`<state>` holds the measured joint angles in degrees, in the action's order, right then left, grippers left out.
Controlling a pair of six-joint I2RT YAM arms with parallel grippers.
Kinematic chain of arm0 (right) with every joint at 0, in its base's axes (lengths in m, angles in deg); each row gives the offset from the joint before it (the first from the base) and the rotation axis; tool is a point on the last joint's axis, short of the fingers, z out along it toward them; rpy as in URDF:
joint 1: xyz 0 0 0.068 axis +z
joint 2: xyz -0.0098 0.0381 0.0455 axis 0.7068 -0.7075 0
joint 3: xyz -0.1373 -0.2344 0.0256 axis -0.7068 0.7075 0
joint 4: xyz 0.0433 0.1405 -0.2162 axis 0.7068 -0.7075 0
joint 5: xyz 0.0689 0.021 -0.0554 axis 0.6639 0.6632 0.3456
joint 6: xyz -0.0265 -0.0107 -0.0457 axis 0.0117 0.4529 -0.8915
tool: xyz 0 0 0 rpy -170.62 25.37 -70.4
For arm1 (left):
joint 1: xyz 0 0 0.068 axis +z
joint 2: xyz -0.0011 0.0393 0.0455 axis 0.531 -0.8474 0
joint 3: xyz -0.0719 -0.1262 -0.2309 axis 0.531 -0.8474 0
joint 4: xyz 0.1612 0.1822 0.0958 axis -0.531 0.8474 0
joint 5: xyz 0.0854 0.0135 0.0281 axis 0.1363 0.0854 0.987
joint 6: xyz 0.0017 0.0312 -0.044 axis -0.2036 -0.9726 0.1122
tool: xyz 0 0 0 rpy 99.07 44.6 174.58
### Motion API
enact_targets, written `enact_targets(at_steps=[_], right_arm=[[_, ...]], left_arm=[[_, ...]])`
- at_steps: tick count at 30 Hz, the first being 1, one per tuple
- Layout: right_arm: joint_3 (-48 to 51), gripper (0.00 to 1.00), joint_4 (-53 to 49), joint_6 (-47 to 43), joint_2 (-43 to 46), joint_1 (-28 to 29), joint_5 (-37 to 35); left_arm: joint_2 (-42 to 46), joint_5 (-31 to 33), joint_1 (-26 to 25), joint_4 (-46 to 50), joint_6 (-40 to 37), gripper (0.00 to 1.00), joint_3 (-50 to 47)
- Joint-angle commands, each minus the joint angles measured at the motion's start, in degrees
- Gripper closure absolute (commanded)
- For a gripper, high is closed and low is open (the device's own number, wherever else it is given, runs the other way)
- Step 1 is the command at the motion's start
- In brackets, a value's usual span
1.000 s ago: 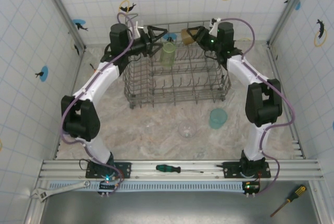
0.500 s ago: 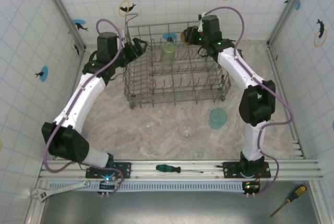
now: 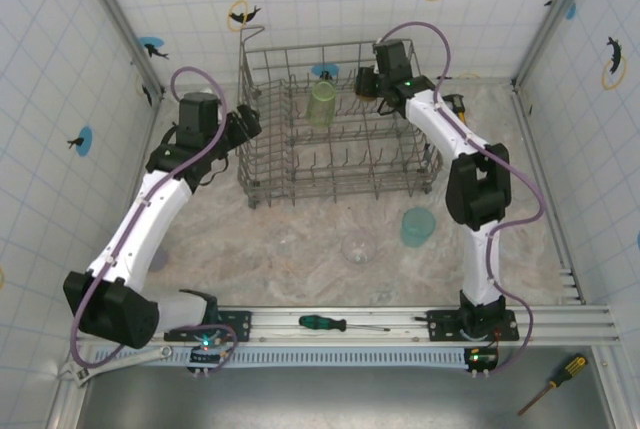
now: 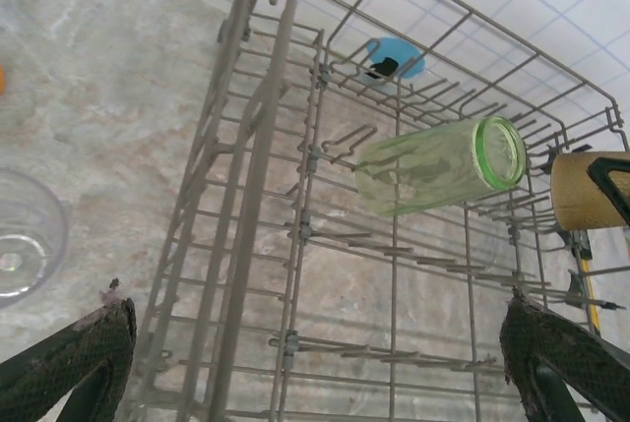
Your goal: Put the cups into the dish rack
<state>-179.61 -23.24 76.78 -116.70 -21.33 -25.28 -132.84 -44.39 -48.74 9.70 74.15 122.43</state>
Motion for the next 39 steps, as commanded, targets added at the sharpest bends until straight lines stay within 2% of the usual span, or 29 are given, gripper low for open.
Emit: enact_targets(at_steps=[1,39], right_arm=[[-3.49,0.54,0.32,-1.2,-1.68,0.12,-0.48],[-5.0,0.52,4.23,-2.54,-11.41,0.78,3.65]], left_arm=[[2.61,3.2,0.27,1.74,-1.46,0.03,-0.9],[4.77,2.99,0.32,0.99,0.21,0.03,-4.5]])
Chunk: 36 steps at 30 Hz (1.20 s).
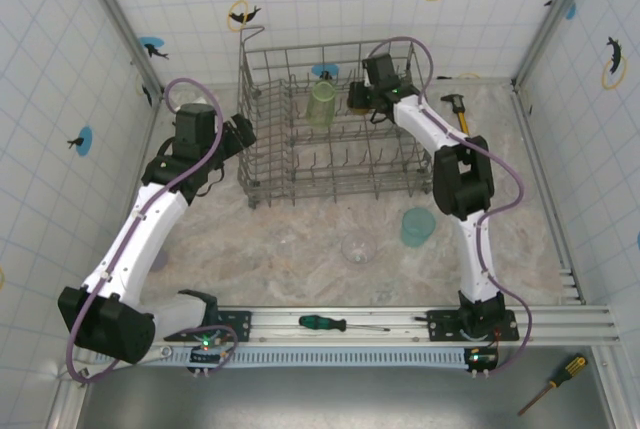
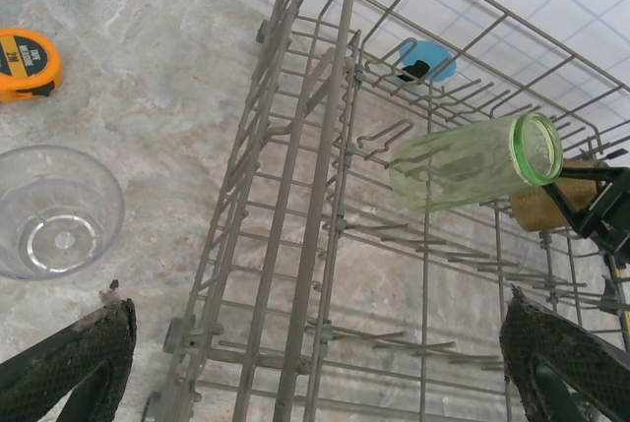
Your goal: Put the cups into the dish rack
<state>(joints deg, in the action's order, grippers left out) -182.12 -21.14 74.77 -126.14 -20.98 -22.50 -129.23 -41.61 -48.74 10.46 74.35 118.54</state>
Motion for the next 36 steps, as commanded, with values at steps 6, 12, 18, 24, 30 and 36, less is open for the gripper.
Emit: enact_targets(at_steps=[6,12,18,24,30,36], right_arm=[[-2.64,0.48,2.06,-0.67,-3.36,0.53,-0.06],[-4.42,0.29,-0.64,-0.02,-3.97,0.53,0.27],[-6.68,0.13,-2.31,0.98,-1.43,0.58,0.58],[-6.71,0.0,-2.56,1.06,3.28,0.55,1.4],[-6.71,0.0,-4.16,1.12,7.32,0.19,2.8],[-6.62,0.0,-6.8,1.16,11.89,-1.54,4.14]], left_arm=[[1.43,0.25,0.28,0.29,0.03,0.03,-0.6],[1.74,0.36,0.32,0.47,-0.19,0.02,-0.56],[1.69,0.51,0.26,0.91,-0.7,0.03,0.01],[1.63,0.3,0.32,0.96,-0.76,0.02,-0.16],[1.61,-0.08,0.23,1.22,-1.11,0.02,-0.08],[1.86,-0.2,0.29,1.43,-1.38,0.02,-0.08]])
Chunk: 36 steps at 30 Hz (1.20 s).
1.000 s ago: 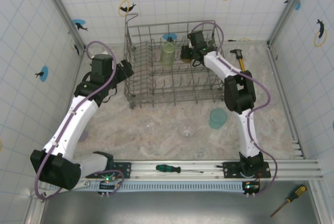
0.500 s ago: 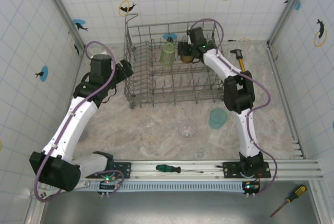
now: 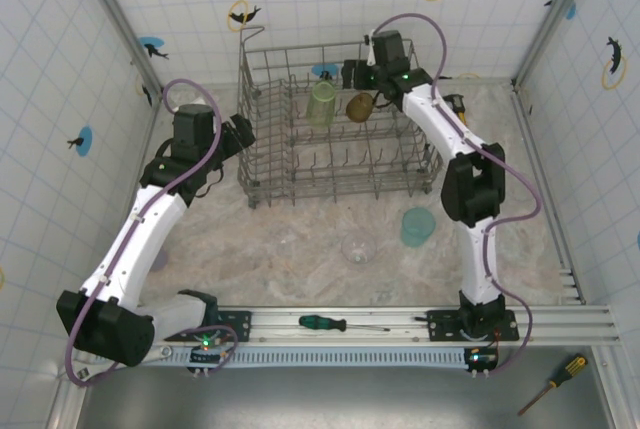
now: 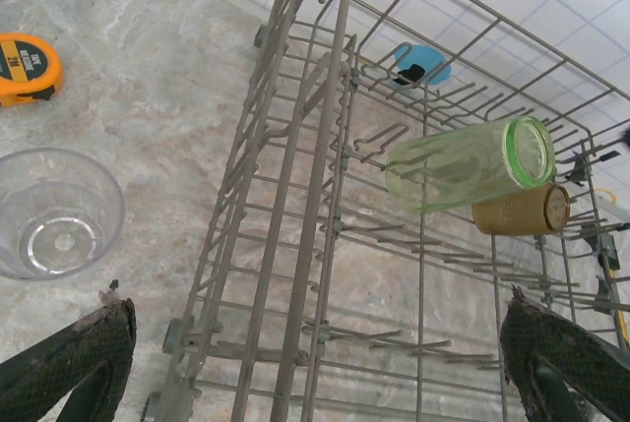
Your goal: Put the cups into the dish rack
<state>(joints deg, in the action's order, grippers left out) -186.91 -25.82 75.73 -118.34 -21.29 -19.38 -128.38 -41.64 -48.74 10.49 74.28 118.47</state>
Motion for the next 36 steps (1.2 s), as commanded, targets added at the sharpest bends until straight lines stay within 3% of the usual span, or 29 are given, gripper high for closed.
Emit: enact_targets(at_steps=[1,8,12,22,27,36], right_arm=[[-1.83,0.0,-2.98,0.14,4.93,-1.72,1.02],[-0.49,0.0,-10.59,0.12,9.7,-5.89,0.05],[5.39,0.0,-13.76,0.14,13.46,-8.94,-1.86],[30.32,0.0,-5.28,-0.58,27.74,-14.9,-5.7],[36.19,0.0,-5.86,-3.48,30.44,-16.26,-9.79],[44.49,0.02,-3.4,-3.17,32.01,-18.57,-6.87]], left_arm=[[1.1,-0.27,0.3,1.48,-1.29,0.02,-0.01],[1.89,-0.56,0.32,1.56,-1.79,0.02,-0.19],[1.97,-0.39,0.31,1.96,-1.98,0.02,0.08],[2.76,0.92,0.26,2.69,-1.83,0.02,0.25],[3.12,1.77,0.31,3.01,-1.58,0.02,0.09],[2.9,2.22,0.28,2.66,-1.2,0.02,-0.88]])
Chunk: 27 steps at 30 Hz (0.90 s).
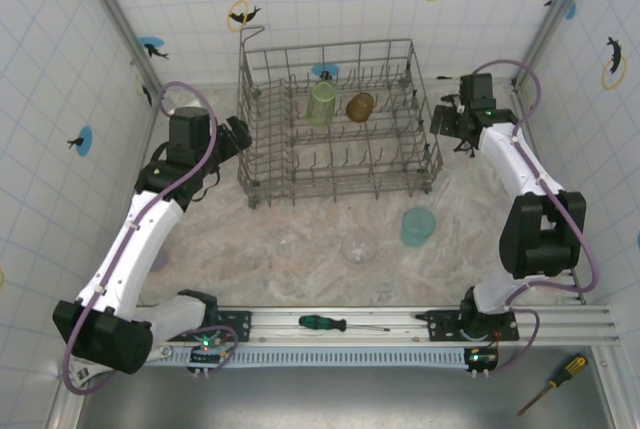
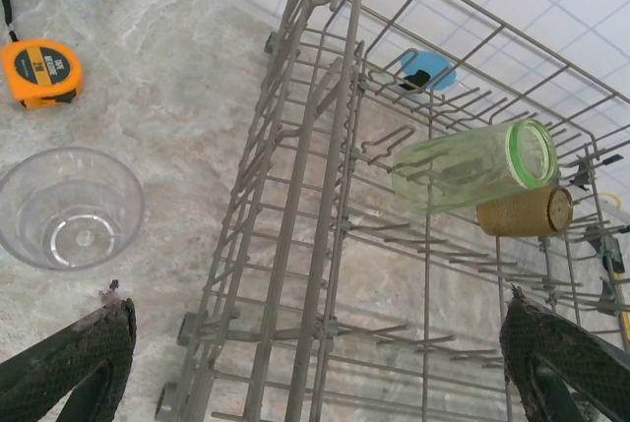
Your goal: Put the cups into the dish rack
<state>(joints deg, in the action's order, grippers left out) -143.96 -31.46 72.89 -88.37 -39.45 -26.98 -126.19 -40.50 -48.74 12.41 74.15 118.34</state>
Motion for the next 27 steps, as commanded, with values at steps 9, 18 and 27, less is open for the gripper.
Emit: enact_targets(at_steps=[9,18,27], right_arm=[[3.55,0.09,2.77,1.33,0.31,-1.73,2.56],[4.62,0.23,4.34,3.2,-1.09,-3.6,6.81],[2.42,0.31,2.73,3.28,-5.98,-4.2,9.04]], left_arm=[[1.01,1.52,0.31,0.54,-1.08,0.02,-1.46],[1.37,2.05,0.27,0.54,-1.08,0.02,-1.97],[1.31,2.29,0.32,0.29,-1.17,0.02,-2.76]])
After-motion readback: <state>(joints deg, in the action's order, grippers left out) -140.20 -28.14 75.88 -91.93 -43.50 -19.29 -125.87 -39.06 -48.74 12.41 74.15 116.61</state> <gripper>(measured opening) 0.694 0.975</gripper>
